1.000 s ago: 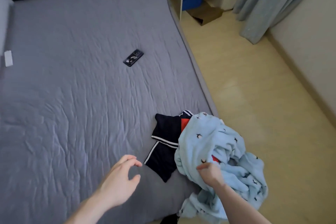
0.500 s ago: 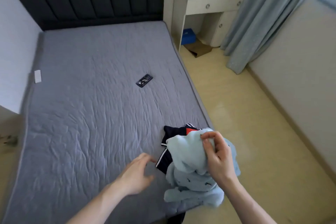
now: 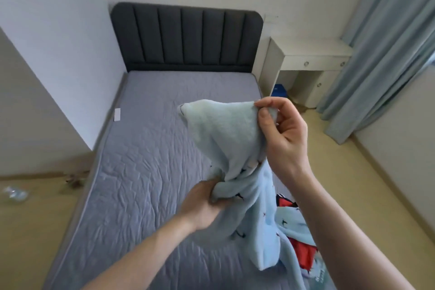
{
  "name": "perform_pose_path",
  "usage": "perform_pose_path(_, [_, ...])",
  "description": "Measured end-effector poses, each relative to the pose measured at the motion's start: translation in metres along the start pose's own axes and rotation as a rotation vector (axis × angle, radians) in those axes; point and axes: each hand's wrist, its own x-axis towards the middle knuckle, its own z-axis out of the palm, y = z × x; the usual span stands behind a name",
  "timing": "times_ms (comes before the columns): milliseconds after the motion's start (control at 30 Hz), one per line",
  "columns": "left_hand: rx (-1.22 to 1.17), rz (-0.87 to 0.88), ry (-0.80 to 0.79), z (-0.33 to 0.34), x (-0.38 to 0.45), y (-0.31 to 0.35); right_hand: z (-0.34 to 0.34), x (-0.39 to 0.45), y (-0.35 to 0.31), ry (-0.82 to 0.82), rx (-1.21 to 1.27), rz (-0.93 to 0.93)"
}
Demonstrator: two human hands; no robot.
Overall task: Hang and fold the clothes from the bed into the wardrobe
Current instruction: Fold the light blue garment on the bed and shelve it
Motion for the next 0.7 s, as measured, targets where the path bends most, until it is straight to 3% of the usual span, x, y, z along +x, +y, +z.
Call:
perform_pose_path(67, [0.01,-0.049,0.075,-0.023,-0.006,-0.01,0.01,0.004,0.008,0.004,-0.017,0.039])
perform_pose_path(200, [-0.195,-0.045,0.288,-0.064,-0.026,-0.009,0.013,0.006,0.053,-0.004,-0.164,0.206])
perform_pose_path(367, [-0.479,-0.134,0.471,-0.109,-0.028,0.008,0.028,-0.02,0.103,-0.43,-0.25,0.57])
perform_pose_path(467, [-0.662,-0.309,0.627,-0.124,-0.023,0.013,0.041,-0.052,0.106,-0.67,-0.201,0.676])
perform_pose_path(600, [-1.015,-0.658,0.751,-0.142,-0.017,0.021,0.075,-0.107,0.077,-1.164,-0.105,0.582])
perform_pose_path(700, [-1.17,-0.742,0.811,-0.157,-0.016,0.02,0.103,-0.126,0.061,-1.229,-0.05,0.469])
